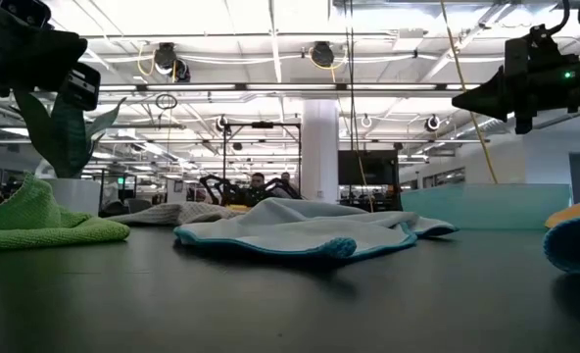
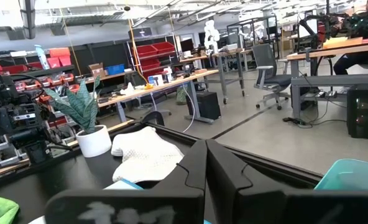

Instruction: Fold microfiber towels

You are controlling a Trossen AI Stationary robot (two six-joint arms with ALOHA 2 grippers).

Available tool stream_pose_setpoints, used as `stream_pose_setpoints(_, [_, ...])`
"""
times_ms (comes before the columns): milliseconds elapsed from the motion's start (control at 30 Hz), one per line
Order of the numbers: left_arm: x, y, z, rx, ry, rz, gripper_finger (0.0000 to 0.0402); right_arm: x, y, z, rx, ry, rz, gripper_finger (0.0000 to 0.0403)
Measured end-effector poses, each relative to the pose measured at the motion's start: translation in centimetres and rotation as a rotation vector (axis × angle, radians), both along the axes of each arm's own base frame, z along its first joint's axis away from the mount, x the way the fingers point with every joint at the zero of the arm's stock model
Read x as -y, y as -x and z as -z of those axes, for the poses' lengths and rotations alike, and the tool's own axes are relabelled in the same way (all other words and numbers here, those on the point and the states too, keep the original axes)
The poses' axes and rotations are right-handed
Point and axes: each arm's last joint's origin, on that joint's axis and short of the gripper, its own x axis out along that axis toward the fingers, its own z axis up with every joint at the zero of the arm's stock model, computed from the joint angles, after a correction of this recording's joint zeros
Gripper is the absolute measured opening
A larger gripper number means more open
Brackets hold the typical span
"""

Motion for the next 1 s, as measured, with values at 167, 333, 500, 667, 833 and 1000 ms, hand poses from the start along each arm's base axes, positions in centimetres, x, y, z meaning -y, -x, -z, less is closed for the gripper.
stream_pose_setpoints(167, [0.0,0.0,0.0,0.0,0.0,0.0,0.0037,0.0,0.0,-0.1,0.093,-0.109,-0.017,0.0])
stream_pose_setpoints(333, [0.0,0.0,0.0,0.0,0.0,0.0,0.0037,-0.4,-0.5,0.1,0.196,-0.32,-0.203,0.0])
stream_pose_setpoints(500, [0.0,0.0,0.0,0.005,0.001,0.0,0.0037,-0.8,-1.1,0.2,0.223,-0.451,-0.31,0.0])
stream_pose_setpoints(667, [0.0,0.0,-0.1,0.005,0.001,0.0,0.0037,-1.7,-1.9,-1.7,0.353,-0.375,-0.43,0.0])
stream_pose_setpoints(833, [0.0,0.0,0.0,0.006,0.001,0.0,0.0037,-2.9,-3.0,-2.5,0.341,-0.174,-0.504,0.0])
stream_pose_setpoints(1000, [0.0,0.0,0.0,0.005,0.001,0.0,0.0037,-3.4,-5.1,0.2,0.032,-0.091,-0.415,0.0])
